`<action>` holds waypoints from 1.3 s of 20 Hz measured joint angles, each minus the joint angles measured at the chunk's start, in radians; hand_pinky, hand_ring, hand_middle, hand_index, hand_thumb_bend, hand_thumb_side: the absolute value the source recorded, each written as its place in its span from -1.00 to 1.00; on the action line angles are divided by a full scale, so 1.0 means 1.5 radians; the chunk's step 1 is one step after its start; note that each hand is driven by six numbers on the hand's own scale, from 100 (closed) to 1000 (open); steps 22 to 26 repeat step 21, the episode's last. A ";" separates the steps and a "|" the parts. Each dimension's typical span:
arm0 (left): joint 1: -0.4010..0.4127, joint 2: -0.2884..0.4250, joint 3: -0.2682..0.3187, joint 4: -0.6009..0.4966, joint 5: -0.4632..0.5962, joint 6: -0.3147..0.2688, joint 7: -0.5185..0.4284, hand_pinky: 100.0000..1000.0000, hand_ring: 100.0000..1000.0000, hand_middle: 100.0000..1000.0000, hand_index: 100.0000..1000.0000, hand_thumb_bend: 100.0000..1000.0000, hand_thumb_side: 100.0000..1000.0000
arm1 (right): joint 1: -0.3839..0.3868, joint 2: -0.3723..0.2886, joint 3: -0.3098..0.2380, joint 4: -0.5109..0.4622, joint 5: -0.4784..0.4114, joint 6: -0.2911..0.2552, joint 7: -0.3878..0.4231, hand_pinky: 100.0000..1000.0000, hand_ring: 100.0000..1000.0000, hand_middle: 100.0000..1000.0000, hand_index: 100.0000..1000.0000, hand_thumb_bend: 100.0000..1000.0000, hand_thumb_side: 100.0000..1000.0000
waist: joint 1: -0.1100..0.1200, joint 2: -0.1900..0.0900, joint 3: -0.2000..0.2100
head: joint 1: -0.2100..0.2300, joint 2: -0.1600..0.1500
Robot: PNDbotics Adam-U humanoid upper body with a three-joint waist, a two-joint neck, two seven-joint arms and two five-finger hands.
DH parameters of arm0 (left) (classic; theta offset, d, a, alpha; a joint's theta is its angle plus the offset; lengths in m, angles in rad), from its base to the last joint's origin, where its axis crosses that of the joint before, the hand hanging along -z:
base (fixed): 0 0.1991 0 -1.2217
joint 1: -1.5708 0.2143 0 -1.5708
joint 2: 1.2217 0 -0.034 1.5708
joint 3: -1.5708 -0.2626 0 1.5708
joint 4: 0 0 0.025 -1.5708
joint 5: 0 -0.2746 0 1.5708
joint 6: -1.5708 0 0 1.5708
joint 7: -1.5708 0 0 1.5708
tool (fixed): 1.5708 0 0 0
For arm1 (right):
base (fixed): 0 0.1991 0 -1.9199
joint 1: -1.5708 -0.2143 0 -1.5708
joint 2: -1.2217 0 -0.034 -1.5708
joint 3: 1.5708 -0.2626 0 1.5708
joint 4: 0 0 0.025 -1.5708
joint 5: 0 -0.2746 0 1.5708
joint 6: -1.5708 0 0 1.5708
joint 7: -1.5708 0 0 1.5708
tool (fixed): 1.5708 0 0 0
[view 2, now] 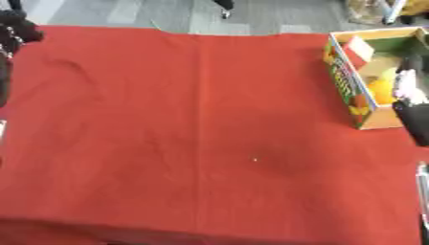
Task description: Pick up the objects with one hand, pass them to the other hand, and then place them into the box on the other side of the table.
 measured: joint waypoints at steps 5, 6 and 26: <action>0.021 -0.049 0.001 -0.011 0.020 0.020 0.027 0.38 0.13 0.05 0.37 -0.45 0.68 | 0.010 0.005 0.011 0.001 -0.014 -0.013 0.009 0.45 0.72 -0.08 0.57 -1.00 0.32 | 0.000 0.002 0.001 | -0.011 0.000; 0.024 -0.054 0.001 -0.011 0.026 0.024 0.029 0.38 0.12 0.04 0.37 -0.46 0.69 | 0.011 0.005 0.011 0.002 -0.016 -0.014 0.010 0.45 0.71 -0.09 0.57 -1.00 0.32 | 0.000 0.002 0.001 | -0.012 0.000; 0.042 -0.066 -0.003 -0.010 0.076 0.049 0.030 0.37 0.12 0.03 0.35 -0.45 0.68 | 0.016 0.012 0.015 0.004 -0.025 -0.009 0.008 0.44 0.70 -0.12 0.56 -1.00 0.38 | 0.000 0.002 0.000 | -0.019 0.000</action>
